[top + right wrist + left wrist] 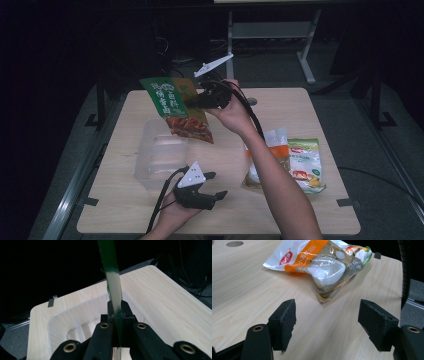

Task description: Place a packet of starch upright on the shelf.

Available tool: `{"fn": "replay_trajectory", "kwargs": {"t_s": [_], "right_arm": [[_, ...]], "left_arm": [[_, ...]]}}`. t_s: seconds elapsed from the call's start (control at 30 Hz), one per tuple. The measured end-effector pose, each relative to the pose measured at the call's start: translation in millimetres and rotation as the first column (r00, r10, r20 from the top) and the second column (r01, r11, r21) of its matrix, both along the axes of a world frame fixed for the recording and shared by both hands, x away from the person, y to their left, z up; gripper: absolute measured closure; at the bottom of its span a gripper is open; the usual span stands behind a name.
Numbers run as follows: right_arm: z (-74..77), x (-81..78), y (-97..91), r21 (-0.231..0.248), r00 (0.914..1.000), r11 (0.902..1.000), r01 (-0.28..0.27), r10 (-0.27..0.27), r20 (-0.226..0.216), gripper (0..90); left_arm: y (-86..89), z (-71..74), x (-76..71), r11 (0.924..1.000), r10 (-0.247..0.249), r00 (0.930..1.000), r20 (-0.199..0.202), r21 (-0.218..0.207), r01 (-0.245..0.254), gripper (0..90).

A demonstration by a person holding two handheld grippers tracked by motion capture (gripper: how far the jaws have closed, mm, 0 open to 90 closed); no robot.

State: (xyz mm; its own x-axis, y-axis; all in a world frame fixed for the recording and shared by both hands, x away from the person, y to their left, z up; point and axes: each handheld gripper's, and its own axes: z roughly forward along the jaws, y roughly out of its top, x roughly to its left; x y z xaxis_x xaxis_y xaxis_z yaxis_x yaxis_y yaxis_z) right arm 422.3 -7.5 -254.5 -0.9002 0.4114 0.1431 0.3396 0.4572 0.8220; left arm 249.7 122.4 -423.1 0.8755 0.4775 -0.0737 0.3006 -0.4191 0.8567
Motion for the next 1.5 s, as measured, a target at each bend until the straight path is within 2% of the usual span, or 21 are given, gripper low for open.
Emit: {"fn": "replay_trajectory", "kwargs": {"t_s": [0.23, 0.43, 0.53, 0.67, 0.83, 0.87, 1.07, 1.33, 1.5], "right_arm": [[-1.6, 8.0, 21.1, -0.005, 0.9999, 0.9999, -0.014, 0.014, 0.005, 89.5], [-7.9, 16.4, 39.5, 0.002, 0.9998, 0.9998, -0.020, 0.020, 0.000, 89.5], [-12.6, 20.5, 48.0, -0.003, 0.9997, 0.9997, -0.026, 0.026, 0.001, 89.5], [-20.4, 27.2, 56.5, 0.002, 0.9995, 0.9995, -0.031, 0.031, -0.009, 89.5], [-27.4, 31.6, 61.3, 0.024, 0.9994, 0.9994, -0.024, 0.024, -0.025, 89.5], [-28.9, 32.4, 62.4, 0.031, 0.9994, 0.9993, -0.022, 0.022, -0.027, 89.5], [-43.9, 41.1, 67.8, 0.070, 0.9985, 0.9973, -0.022, 0.025, -0.049, 89.5], [-56.6, 45.9, 68.9, 0.086, 0.9977, 0.9960, -0.022, 0.028, -0.061, 89.5], [-64.1, 47.7, 68.7, 0.097, 0.9964, 0.9951, -0.018, 0.026, -0.081, 89.5]], "left_arm": [[9.0, 0.9, -5.9, 0.9996, -0.009, 0.9996, 0.027, 0.027, 0.008, 30.1], [13.6, -0.8, -5.2, 1.0000, 0.004, 0.9997, 0.026, 0.006, -0.004, 29.9], [13.4, -0.9, -5.3, 0.9999, -0.001, 0.9993, 0.037, 0.014, 0.000, 29.8], [11.7, -3.3, -5.1, 0.9998, -0.007, 0.9995, 0.031, 0.019, 0.007, 29.8], [9.4, -4.8, -6.2, 0.9997, -0.013, 0.9995, 0.029, 0.020, 0.013, 29.8], [9.0, -4.8, -6.0, 0.9996, -0.018, 0.9991, 0.038, 0.022, 0.017, 29.8], [10.1, -4.0, -6.9, 0.9997, -0.012, 0.9995, 0.031, 0.022, 0.011, 29.8], [9.8, -5.2, -5.6, 0.9999, -0.005, 0.9996, 0.027, 0.012, 0.005, 29.8], [9.3, -5.3, -5.9, 0.9995, -0.011, 0.9995, 0.029, 0.028, 0.011, 29.9]]}}
